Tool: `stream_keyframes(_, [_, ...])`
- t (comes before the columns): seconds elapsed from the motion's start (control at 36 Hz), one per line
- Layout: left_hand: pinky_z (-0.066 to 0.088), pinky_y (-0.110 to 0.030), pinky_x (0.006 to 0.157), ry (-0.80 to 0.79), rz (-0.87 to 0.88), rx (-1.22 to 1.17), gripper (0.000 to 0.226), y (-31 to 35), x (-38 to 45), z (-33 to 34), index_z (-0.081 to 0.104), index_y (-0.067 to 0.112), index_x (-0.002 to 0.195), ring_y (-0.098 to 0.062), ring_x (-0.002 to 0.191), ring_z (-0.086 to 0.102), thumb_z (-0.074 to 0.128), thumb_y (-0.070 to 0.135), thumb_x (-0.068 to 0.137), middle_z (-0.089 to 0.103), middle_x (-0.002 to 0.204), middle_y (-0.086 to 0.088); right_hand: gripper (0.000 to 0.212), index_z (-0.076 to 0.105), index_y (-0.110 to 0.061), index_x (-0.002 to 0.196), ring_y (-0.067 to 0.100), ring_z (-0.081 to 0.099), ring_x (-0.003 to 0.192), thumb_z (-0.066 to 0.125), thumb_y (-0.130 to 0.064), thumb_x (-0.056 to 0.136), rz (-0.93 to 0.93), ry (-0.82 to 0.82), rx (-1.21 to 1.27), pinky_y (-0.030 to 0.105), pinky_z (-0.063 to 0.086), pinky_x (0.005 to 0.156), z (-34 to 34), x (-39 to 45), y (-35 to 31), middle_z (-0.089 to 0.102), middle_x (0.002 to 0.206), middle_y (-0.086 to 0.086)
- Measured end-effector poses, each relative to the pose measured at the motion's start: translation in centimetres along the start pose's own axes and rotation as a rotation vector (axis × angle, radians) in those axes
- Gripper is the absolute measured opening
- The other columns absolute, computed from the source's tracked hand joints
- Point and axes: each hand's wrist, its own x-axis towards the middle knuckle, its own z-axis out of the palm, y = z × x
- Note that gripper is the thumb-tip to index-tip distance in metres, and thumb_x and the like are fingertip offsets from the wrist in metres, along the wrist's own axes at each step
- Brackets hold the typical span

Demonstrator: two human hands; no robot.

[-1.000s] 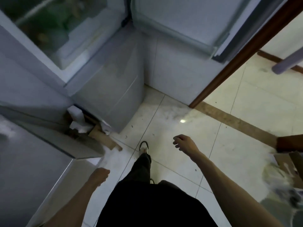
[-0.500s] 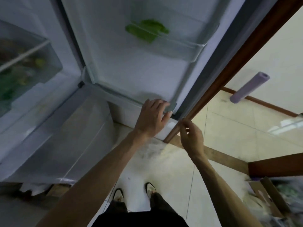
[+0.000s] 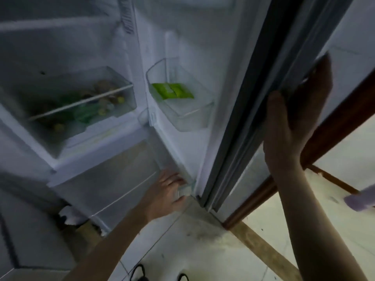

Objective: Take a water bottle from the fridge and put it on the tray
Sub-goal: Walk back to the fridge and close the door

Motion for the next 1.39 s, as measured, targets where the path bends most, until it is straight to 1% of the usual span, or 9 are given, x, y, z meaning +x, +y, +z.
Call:
stream_keyframes(0.17, [0.018, -0.026, 0.132, -0.249, -0.322, -0.113, 0.079, -3.6, -6.7, -5.5, 0.05, 0.018, 0.157, -0.01, 0.163, 0.021, 0.042, 0.064, 0.093, 0.04, 0.167, 0.009, 0.077, 0.016, 0.026, 0.143, 0.0, 0.034, 0.145, 0.058, 0.0, 0.085, 0.033, -0.341, 0.419, 0.019, 0.033, 0.117, 11.4, -8.9, -13.3, 0.034, 0.15, 0.028])
stream_keyframes(0.22, [0.022, -0.024, 0.13, -0.222, -0.46, -0.211, 0.068, -5.2, -8.3, -8.2, 0.044, 0.026, 0.16, -0.006, 0.161, 0.026, 0.051, 0.053, 0.098, 0.034, 0.17, 0.013, 0.08, 0.016, 0.018, 0.147, 0.016, 0.033, 0.15, 0.062, -0.005, 0.086, 0.027, -0.406, 0.413, 0.035, 0.035, 0.121, 16.8, -12.0, -17.7, 0.031, 0.154, 0.019])
stream_keyframes(0.36, [0.049, -0.036, 0.115, 0.334, -0.788, -0.444, 0.038, -9.9, -10.9, -17.1, 0.064, 0.025, 0.138, -0.012, 0.125, 0.066, 0.064, 0.014, 0.102, 0.066, 0.141, 0.005, 0.079, 0.024, 0.0, 0.148, 0.034, 0.023, 0.152, 0.065, -0.02, 0.084, -0.024, -0.339, 0.377, 0.044, 0.024, 0.126, 23.6, -13.5, -22.2, 0.025, 0.155, 0.035])
stream_keyframes(0.56, [0.05, -0.049, 0.114, 1.029, -0.925, -0.784, 0.044, -19.4, -10.1, -31.3, 0.053, 0.01, 0.147, -0.015, 0.122, 0.06, 0.06, 0.021, 0.105, 0.06, 0.144, -0.005, 0.084, 0.035, -0.002, 0.145, 0.051, 0.029, 0.145, 0.071, -0.007, 0.07, -0.129, -0.244, 0.348, 0.057, 0.028, 0.122, 35.5, -16.7, -29.1, 0.024, 0.153, 0.03])
stream_keyframes(0.75, [0.031, -0.056, 0.126, 0.874, -0.9, -1.018, 0.071, -26.5, -7.1, -37.7, 0.04, 0.028, 0.161, -0.021, 0.157, 0.034, 0.046, 0.064, 0.101, 0.038, 0.169, 0.004, 0.098, 0.019, -0.014, 0.157, 0.049, 0.022, 0.15, 0.068, -0.017, 0.071, -0.162, -0.291, 0.108, 0.065, 0.028, 0.119, 46.9, -19.2, -32.9, 0.021, 0.159, 0.028])
stream_keyframes(0.92, [0.042, -0.051, 0.12, 0.758, -0.79, -1.11, 0.036, -30.3, -5.9, -38.3, 0.071, 0.018, 0.115, -0.031, 0.124, 0.059, 0.049, 0.045, 0.105, 0.064, 0.133, -0.014, 0.087, 0.031, -0.013, 0.154, 0.047, 0.027, 0.147, 0.067, -0.019, 0.075, -0.16, -0.271, -0.038, 0.062, 0.028, 0.12, 55.3, -20.0, -34.0, 0.025, 0.157, 0.027])
stream_keyframes(1.08, [0.057, -0.023, 0.101, 0.643, -0.725, -1.252, 0.058, -33.4, -6.9, -38.5, 0.045, 0.015, 0.157, -0.021, 0.143, 0.057, 0.048, 0.046, 0.108, 0.055, 0.157, -0.006, 0.087, 0.032, -0.016, 0.153, 0.044, 0.029, 0.146, 0.07, -0.021, 0.075, -0.116, -0.26, -0.124, 0.062, 0.034, 0.117, 60.9, -20.0, -34.4, 0.026, 0.156, 0.025])
stream_keyframes(1.19, [0.043, -0.037, 0.122, 0.625, -0.726, -1.33, 0.067, -34.2, -6.9, -38.4, 0.031, 0.021, 0.165, -0.021, 0.147, 0.053, 0.052, 0.048, 0.107, 0.057, 0.157, -0.003, 0.085, 0.039, -0.014, 0.15, 0.046, 0.034, 0.144, 0.072, -0.02, 0.072, -0.112, -0.206, -0.134, 0.062, 0.034, 0.116, 62.1, -20.4, -34.2, 0.037, 0.154, 0.029])
stream_keyframes(1.39, [0.053, -0.03, 0.11, 0.659, -0.72, -1.322, 0.064, -34.4, -6.8, -37.8, 0.033, 0.014, 0.164, -0.021, 0.14, 0.06, 0.051, 0.041, 0.109, 0.06, 0.153, -0.008, 0.079, 0.034, -0.016, 0.153, 0.045, 0.03, 0.147, 0.065, -0.022, 0.08, -0.112, -0.241, -0.143, 0.061, 0.031, 0.119, 61.6, -20.1, -34.3, 0.029, 0.156, 0.026])
